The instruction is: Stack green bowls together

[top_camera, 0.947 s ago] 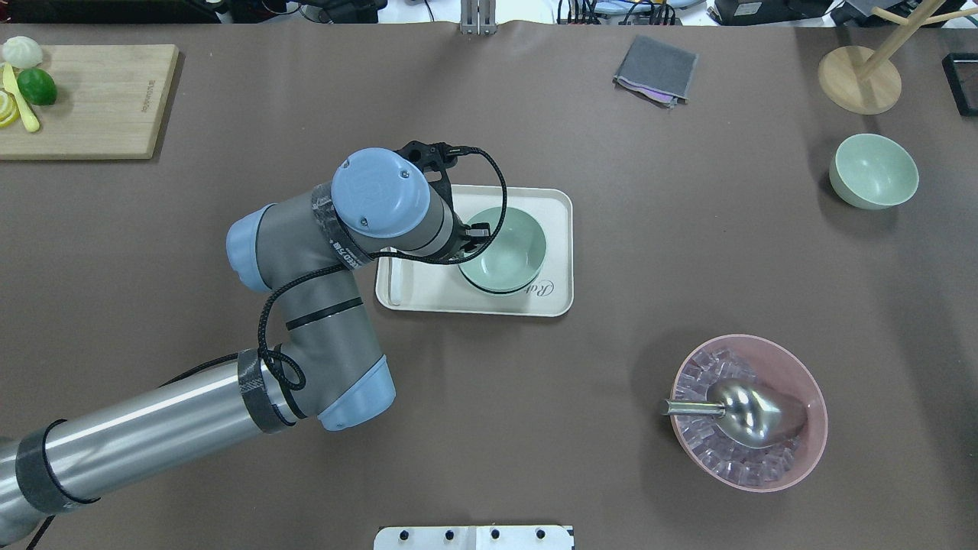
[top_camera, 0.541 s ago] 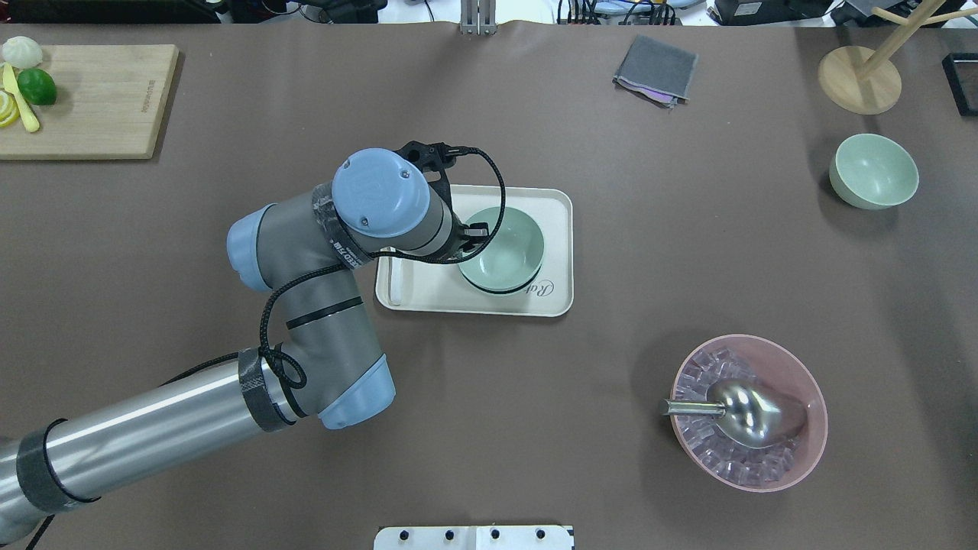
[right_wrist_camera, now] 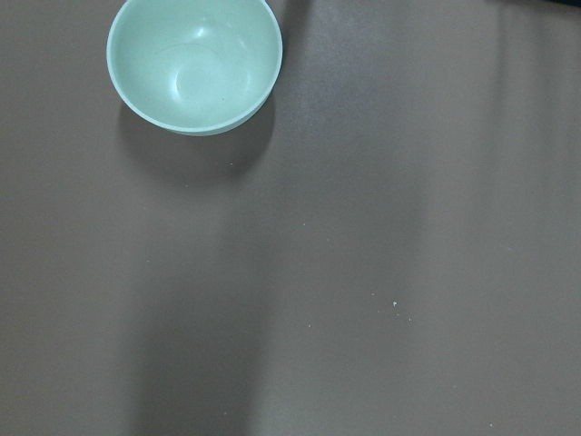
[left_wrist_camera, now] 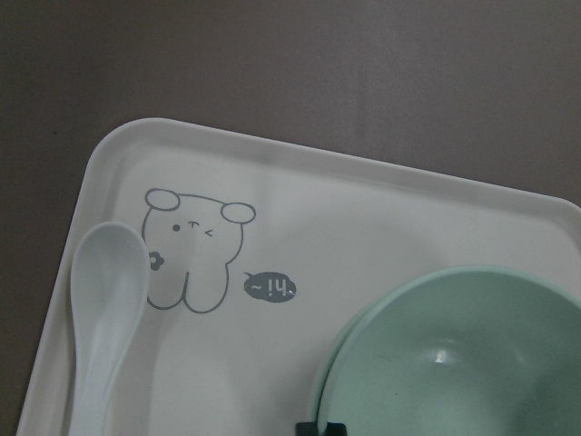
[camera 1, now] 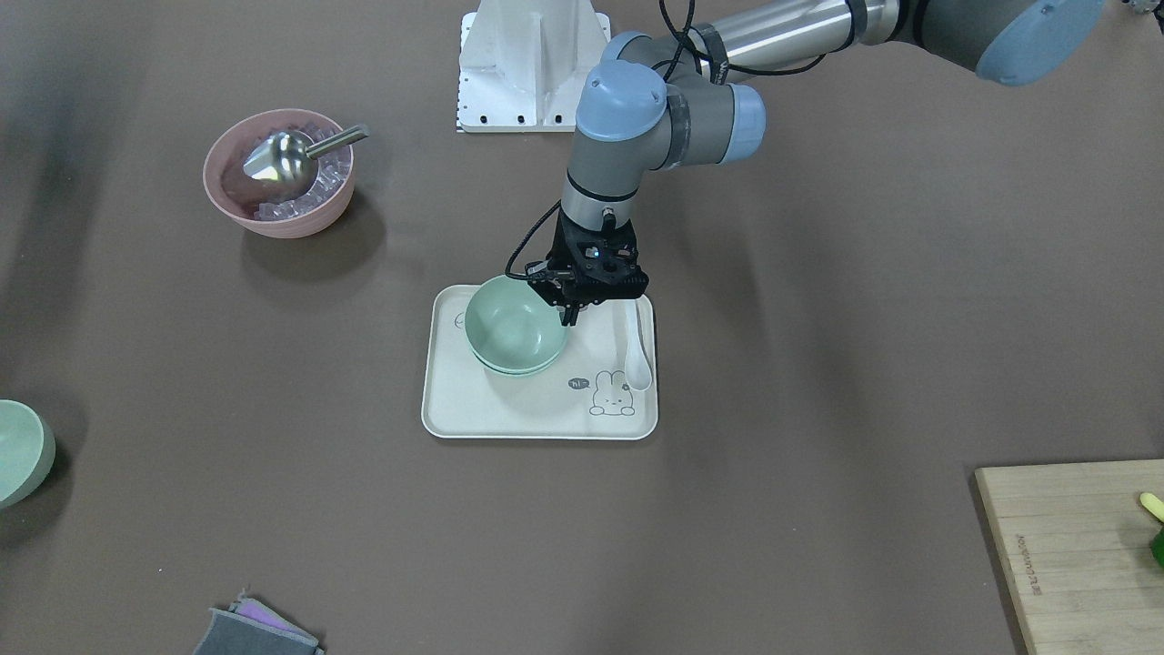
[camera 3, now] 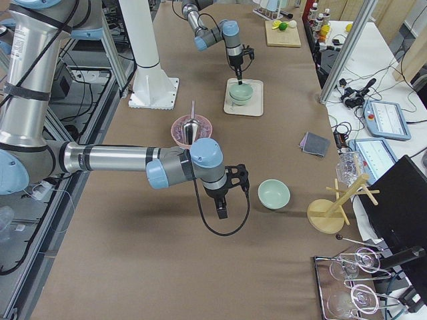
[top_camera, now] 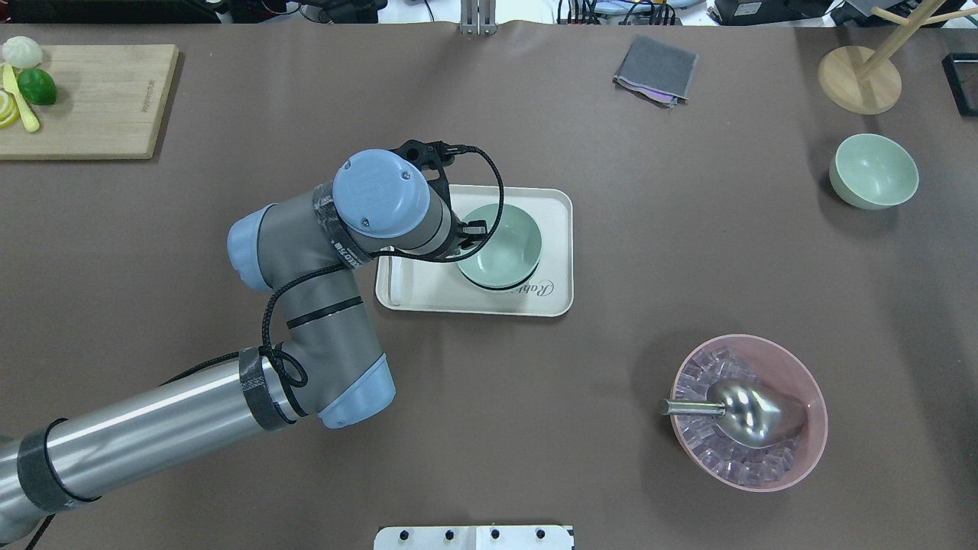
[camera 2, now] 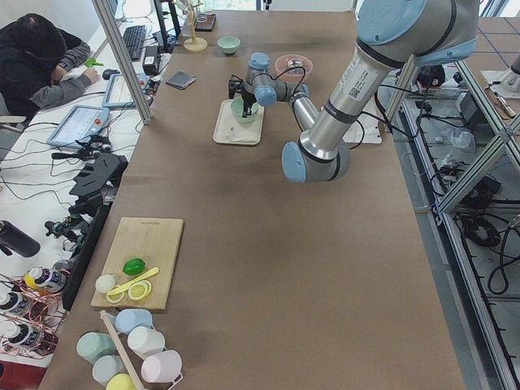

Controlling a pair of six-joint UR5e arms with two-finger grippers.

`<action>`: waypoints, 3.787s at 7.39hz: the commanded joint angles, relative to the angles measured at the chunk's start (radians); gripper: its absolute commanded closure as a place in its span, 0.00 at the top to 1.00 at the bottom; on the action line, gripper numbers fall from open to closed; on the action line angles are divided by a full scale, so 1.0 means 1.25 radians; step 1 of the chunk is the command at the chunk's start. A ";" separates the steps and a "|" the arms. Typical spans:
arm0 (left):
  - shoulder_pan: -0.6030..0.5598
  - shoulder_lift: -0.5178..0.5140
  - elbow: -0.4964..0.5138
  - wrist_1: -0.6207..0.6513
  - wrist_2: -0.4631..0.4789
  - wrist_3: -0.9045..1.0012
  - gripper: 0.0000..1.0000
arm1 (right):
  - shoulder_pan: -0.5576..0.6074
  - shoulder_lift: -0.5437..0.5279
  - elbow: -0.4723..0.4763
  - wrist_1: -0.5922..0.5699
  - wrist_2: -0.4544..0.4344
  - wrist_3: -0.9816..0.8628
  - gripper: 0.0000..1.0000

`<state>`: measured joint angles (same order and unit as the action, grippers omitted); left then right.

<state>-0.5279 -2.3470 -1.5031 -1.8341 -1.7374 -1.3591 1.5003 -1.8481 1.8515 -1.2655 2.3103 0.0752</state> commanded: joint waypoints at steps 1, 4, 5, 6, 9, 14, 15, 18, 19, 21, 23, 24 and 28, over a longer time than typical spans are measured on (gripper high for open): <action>0.000 0.000 0.006 0.000 0.001 0.000 0.00 | 0.000 0.001 0.000 0.000 0.000 0.000 1.00; 0.001 0.000 0.007 0.000 0.001 0.000 0.00 | 0.000 0.001 0.000 0.000 0.000 0.000 1.00; 0.001 0.000 0.006 0.000 0.001 0.000 0.00 | 0.000 0.001 0.000 0.000 -0.001 0.000 1.00; 0.001 0.000 0.006 -0.002 0.001 0.000 0.00 | 0.000 0.001 0.000 0.000 -0.001 0.000 1.00; -0.003 -0.002 -0.020 0.001 -0.005 0.015 0.98 | 0.000 0.002 0.000 0.000 -0.001 0.000 1.00; -0.177 0.201 -0.365 0.265 -0.185 0.331 0.98 | 0.000 0.001 -0.001 0.000 0.006 -0.001 1.00; -0.256 0.256 -0.416 0.312 -0.236 0.438 0.98 | 0.000 0.001 -0.001 0.000 0.006 -0.001 1.00; -0.547 0.473 -0.399 0.315 -0.418 0.957 0.98 | 0.000 0.007 -0.001 0.001 0.006 -0.009 1.00; -0.637 0.499 -0.343 0.317 -0.469 1.085 0.98 | 0.000 0.009 -0.001 0.005 0.005 -0.012 1.00; -0.676 0.546 -0.246 0.304 -0.477 1.190 0.98 | -0.001 0.072 -0.046 -0.010 0.002 0.023 1.00; -0.685 0.569 -0.242 0.301 -0.478 1.190 0.98 | -0.018 0.226 -0.232 0.002 0.000 0.093 1.00; -0.689 0.583 -0.247 0.301 -0.480 1.190 0.98 | -0.042 0.278 -0.277 0.002 -0.003 0.103 0.99; -0.699 0.593 -0.255 0.300 -0.482 1.190 0.98 | -0.132 0.408 -0.411 0.005 -0.015 0.173 0.78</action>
<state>-1.3997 -1.6112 -1.8205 -1.4591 -2.3392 0.1288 1.3573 -1.3827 1.4002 -1.2617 2.3018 0.2840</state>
